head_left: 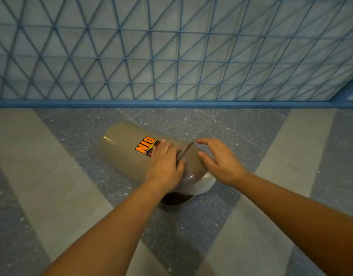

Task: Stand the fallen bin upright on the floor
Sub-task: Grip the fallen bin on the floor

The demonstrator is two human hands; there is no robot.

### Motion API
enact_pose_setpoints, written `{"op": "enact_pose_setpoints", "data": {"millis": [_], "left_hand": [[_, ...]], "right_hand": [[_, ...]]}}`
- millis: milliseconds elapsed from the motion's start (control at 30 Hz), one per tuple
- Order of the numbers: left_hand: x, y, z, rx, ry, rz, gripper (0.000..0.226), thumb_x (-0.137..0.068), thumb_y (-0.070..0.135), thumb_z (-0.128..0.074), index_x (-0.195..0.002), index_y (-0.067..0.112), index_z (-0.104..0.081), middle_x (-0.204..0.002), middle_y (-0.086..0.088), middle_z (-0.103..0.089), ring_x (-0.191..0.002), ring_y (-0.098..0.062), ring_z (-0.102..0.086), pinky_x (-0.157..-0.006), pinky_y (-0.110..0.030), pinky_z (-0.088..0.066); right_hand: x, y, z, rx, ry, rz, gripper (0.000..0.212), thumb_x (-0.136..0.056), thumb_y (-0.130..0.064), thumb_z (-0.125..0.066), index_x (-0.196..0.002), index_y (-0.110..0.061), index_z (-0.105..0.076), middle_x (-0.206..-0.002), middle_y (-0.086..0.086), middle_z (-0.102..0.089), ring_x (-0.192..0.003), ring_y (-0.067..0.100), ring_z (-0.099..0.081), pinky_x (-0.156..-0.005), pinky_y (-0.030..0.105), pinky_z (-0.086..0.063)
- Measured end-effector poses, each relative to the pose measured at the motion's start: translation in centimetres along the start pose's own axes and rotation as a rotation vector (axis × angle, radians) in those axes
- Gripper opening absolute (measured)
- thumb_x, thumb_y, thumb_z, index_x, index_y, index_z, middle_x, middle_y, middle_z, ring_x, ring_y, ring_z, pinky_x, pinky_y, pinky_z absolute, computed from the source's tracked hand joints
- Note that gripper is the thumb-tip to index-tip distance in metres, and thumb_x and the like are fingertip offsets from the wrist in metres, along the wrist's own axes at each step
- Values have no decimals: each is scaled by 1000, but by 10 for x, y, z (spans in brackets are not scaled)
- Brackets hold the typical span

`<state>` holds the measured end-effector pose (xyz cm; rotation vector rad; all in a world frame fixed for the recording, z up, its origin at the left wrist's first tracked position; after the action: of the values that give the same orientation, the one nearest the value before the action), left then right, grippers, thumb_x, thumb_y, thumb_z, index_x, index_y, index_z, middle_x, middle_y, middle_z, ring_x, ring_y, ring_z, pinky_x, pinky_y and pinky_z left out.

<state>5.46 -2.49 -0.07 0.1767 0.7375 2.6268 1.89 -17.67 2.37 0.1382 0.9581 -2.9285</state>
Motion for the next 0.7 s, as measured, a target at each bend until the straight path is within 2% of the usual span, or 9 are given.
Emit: {"op": "enact_pose_setpoints", "data": {"millis": [133, 300, 400, 500, 600, 700], "left_hand": [[1, -7, -1, 2, 79, 71, 25, -86, 31, -52, -104, 13, -54, -127, -8, -49, -138, -29, -29, -114, -49, -19], [2, -11, -7, 67, 85, 116, 19, -91, 26, -47, -100, 11, -52, -136, -9, -43, -143, -26, -22, -118, -51, -6], [1, -10, -6, 76, 92, 129, 16, -92, 25, -45, -98, 11, -51, -139, -9, -43, -142, -24, -26, -117, -53, -5], [-4, -10, 5, 158, 137, 144, 9, -92, 22, -46, -90, 14, -47, -132, -10, -47, -135, -24, -34, -117, -54, -5], [-11, -11, 30, 255, 230, 189, 9, -91, 21, -48, -85, 15, -45, -114, -10, -53, -115, -26, -46, -112, -55, -17], [-21, -17, 58, 367, 341, 231, 13, -91, 23, -50, -84, 12, -49, -95, -8, -53, -92, -27, -50, -98, -49, -37]], "right_hand": [[0, 13, -1, 40, -26, -51, 41, -93, -36, -45, -132, -22, -48, -134, 0, -54, -123, 16, -48, -105, 37, -38], [1, 17, -11, 40, -90, -60, 44, -94, -37, -44, -135, -23, -46, -135, 0, -55, -123, 17, -48, -105, 36, -36], [-2, 16, -9, 1, -57, -54, 41, -96, -36, -42, -134, -22, -49, -134, 0, -56, -123, 17, -49, -106, 39, -36], [-6, 15, 0, -94, 28, -76, 44, -95, -40, -37, -132, -21, -51, -133, 1, -57, -123, 17, -49, -105, 44, -38], [-11, 17, 14, -158, 161, -94, 48, -94, -43, -33, -132, -20, -51, -133, 2, -55, -124, 18, -48, -106, 47, -37], [-13, 19, 22, -227, 242, -119, 50, -95, -45, -32, -141, -24, -38, -144, -1, -45, -132, 14, -39, -112, 42, -30]]}}
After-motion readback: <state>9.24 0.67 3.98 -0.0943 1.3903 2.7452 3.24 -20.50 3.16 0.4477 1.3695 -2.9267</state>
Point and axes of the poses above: each hand's wrist, its own x-axis away from the middle knuckle, its own z-axis out of the back of the hand, y = z × x, the point moved 6 cm from there along -x, towards the middle knuckle
